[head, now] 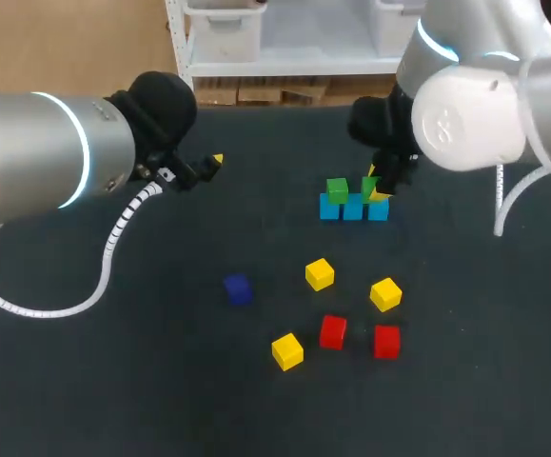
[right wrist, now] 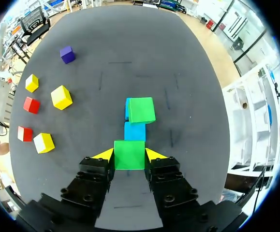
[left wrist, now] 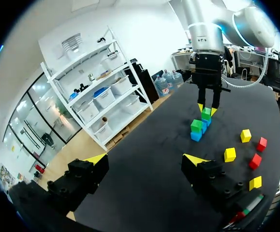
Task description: Place the blue cubes, place green cubes on the blue cubes, place the yellow cubes on the green cubes, then place the red cubes on the yellow cubes, and place purple cube on the red cubes.
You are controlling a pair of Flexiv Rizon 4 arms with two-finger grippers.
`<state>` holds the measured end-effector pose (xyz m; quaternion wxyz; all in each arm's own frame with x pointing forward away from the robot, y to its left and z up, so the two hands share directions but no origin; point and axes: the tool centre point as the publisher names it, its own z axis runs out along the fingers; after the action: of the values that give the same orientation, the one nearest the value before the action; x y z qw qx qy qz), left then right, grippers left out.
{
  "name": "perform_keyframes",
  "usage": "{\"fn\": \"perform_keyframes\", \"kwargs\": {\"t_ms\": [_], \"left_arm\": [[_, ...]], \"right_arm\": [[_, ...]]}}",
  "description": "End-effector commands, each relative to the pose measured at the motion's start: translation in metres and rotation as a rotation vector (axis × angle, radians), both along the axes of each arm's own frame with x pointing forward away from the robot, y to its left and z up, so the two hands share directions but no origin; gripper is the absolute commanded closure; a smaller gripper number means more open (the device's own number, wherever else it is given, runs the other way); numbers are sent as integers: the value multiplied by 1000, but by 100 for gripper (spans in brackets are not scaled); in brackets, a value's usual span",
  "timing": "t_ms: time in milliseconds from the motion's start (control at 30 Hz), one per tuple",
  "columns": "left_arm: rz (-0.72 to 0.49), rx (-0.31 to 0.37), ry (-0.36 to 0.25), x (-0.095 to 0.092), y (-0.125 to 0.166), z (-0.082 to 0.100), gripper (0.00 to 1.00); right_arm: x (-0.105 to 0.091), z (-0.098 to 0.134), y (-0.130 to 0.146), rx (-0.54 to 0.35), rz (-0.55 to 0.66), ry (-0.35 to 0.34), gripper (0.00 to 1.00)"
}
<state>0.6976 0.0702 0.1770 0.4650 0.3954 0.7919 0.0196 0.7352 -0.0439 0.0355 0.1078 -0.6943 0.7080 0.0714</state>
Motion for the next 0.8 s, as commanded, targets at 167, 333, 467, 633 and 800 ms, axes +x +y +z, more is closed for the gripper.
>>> {"fn": "perform_keyframes", "kwargs": {"t_ms": [167, 333, 467, 633, 800], "left_arm": [[-1, -2, -1, 1, 0, -1, 0], [-1, -2, -1, 1, 0, -1, 0], [-1, -2, -1, 1, 0, -1, 0], [-1, -2, -1, 1, 0, -1, 0], [-1, -2, -1, 1, 0, -1, 0]], "right_arm": [[6, -7, 3, 4, 47, 36, 100], [5, -8, 8, -6, 72, 31, 97], [7, -9, 9, -8, 68, 28, 100], [10, -11, 6, -9, 59, 33, 100], [14, -10, 4, -5, 53, 34, 100]]}}
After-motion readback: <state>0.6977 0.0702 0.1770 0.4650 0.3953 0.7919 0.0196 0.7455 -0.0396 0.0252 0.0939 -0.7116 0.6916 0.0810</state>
